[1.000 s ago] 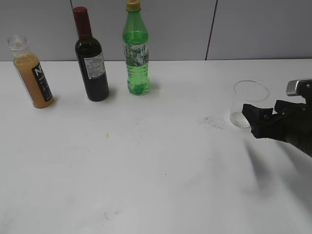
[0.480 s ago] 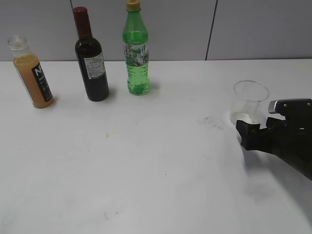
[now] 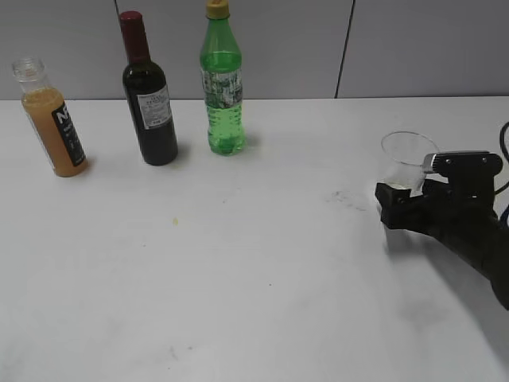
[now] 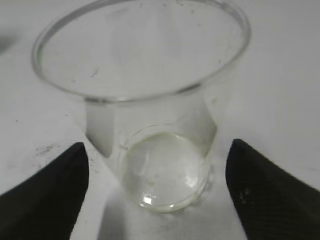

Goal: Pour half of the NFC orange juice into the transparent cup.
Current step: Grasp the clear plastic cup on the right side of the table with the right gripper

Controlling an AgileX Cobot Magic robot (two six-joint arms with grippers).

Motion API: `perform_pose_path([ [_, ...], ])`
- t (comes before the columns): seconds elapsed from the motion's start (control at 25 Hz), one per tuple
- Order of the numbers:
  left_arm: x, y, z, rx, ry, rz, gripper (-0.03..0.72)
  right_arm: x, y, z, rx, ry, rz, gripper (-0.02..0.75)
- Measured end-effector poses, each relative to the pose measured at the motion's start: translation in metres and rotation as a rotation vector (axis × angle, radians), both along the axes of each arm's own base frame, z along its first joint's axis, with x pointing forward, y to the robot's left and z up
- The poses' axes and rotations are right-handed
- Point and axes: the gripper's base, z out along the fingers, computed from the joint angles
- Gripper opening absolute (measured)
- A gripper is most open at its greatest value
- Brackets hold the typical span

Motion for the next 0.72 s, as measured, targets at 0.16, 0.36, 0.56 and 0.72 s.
perform_pose_path([
  [0.16, 0.000, 0.000, 0.000, 0.000, 0.000, 0.000, 0.584, 0.008, 0.001, -0.005, 0.001, -0.007, 0.000, 0.658],
  [0.36, 0.000, 0.000, 0.000, 0.000, 0.000, 0.000, 0.584, 0.021, 0.004, -0.005, 0.007, -0.038, 0.000, 0.658],
  [0.56, 0.000, 0.000, 0.000, 0.000, 0.000, 0.000, 0.584, 0.030, 0.005, -0.011, 0.008, -0.045, 0.000, 0.657],
  [0.72, 0.000, 0.000, 0.000, 0.000, 0.000, 0.000, 0.584, 0.029, 0.005, -0.018, 0.005, -0.026, 0.000, 0.650],
])
